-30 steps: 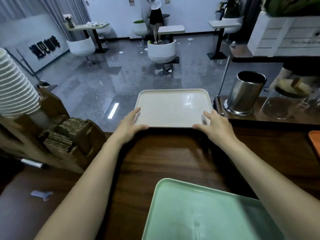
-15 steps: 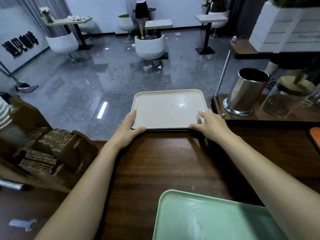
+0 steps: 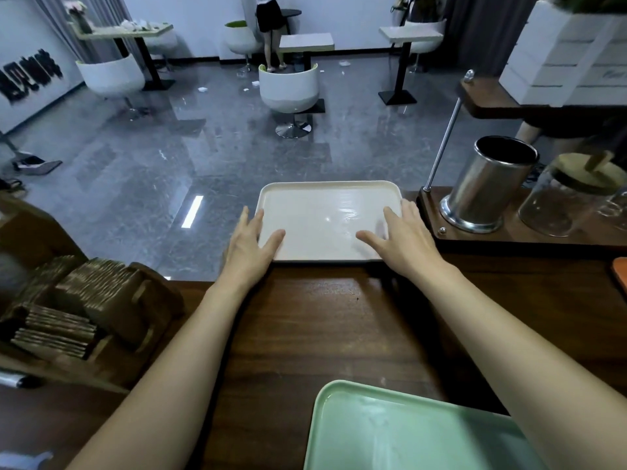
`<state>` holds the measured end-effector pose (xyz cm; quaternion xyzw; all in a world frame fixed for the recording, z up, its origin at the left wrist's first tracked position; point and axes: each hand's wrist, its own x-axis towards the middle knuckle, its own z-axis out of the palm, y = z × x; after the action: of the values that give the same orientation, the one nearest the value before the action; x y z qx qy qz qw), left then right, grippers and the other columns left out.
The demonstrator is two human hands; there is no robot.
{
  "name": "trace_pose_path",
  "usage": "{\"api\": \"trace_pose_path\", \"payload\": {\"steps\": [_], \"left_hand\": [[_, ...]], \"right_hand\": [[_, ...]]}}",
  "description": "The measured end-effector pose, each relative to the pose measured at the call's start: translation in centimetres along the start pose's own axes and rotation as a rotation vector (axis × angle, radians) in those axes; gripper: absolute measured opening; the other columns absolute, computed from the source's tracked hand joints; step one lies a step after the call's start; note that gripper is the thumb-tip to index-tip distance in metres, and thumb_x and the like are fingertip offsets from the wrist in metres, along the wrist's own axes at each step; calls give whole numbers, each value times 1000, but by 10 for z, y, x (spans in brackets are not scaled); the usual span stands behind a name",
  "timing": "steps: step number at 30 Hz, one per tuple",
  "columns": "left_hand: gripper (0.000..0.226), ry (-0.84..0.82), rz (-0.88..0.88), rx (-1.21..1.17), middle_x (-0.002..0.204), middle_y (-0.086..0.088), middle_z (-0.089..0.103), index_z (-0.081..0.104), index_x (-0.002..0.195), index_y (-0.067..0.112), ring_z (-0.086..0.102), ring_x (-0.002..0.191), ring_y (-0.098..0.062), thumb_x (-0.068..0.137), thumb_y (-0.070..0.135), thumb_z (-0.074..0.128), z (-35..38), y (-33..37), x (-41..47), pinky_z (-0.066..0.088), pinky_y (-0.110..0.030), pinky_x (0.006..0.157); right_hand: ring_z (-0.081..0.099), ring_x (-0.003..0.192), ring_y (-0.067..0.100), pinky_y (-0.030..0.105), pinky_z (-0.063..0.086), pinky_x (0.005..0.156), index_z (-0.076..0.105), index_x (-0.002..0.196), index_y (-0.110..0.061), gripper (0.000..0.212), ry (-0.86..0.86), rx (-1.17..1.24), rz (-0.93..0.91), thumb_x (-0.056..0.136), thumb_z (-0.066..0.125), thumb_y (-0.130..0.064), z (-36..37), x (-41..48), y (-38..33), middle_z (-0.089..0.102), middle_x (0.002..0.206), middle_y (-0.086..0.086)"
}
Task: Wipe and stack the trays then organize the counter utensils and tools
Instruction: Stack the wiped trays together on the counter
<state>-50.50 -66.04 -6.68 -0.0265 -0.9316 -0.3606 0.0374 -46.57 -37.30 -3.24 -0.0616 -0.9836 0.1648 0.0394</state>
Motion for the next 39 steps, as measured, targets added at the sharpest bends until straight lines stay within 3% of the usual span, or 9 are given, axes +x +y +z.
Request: {"api": "trace_pose_path", "payload": {"steps": [4,11,14,17,20,23,29,32,39], "left_hand": [[69,-99,83,227,171,-1,7,32,159,29,2,158,-20,100,61,47,10,17,20,16,-47,126],[67,-192,68,395,170,2,14,29,159,34,4,157,-17,101,67,29,13,18,19,13,-45,127],[65,-188,84,434,170,1,15,30,159,35,5,157,-19,102,66,27,16,16,20,10,-51,126],[57,-144,94,478,169,0,19,40,153,36,-2,158,-24,104,61,26,16,19,16,-4,-59,124],[54,52,241,524,163,-7,35,55,143,27,7,157,-31,103,54,30,18,27,-5,1,-62,124],[53,134,325,305,156,-9,45,62,138,23,18,155,-32,103,52,34,26,36,-57,14,-59,124],[51,-219,217,37,165,15,27,44,150,44,6,156,-7,100,58,43,19,57,-195,18,-35,125],[63,-313,279,197,166,23,11,33,150,56,-7,155,-4,92,80,27,17,53,-262,7,-37,126],[68,-343,186,414,166,22,-3,29,143,68,-25,152,-7,79,94,23,22,60,-329,-6,-40,126]], "right_hand": [[-11,154,28,49,1,124,15,159,-17,94,-94,-54,12,91,32,-78,11,15,-13,-8,167,15],[9,154,30,49,0,124,21,158,-21,92,-109,-186,5,89,9,-81,32,14,-6,15,164,22],[16,152,31,50,3,124,33,152,-21,86,-99,-179,9,91,13,-79,34,16,-4,25,161,21],[30,145,31,52,9,120,53,135,-23,57,-20,-77,-100,99,33,-63,27,10,-5,47,146,12],[19,152,32,49,6,122,48,148,-22,51,91,48,-225,103,47,-45,19,-18,2,38,159,9],[16,154,28,42,8,123,45,151,-26,56,81,159,-265,100,52,-48,8,-69,17,28,163,8],[-2,153,8,39,-3,126,20,154,-47,74,-126,133,-175,87,26,-76,-35,-191,55,3,160,-15],[-10,151,5,34,-11,123,8,152,-53,71,-215,76,-143,88,25,-78,-48,-249,80,-6,161,-16],[-28,148,6,35,-18,121,-8,149,-56,78,-279,-1,-204,78,2,-86,-53,-343,116,-23,162,-14]]}}
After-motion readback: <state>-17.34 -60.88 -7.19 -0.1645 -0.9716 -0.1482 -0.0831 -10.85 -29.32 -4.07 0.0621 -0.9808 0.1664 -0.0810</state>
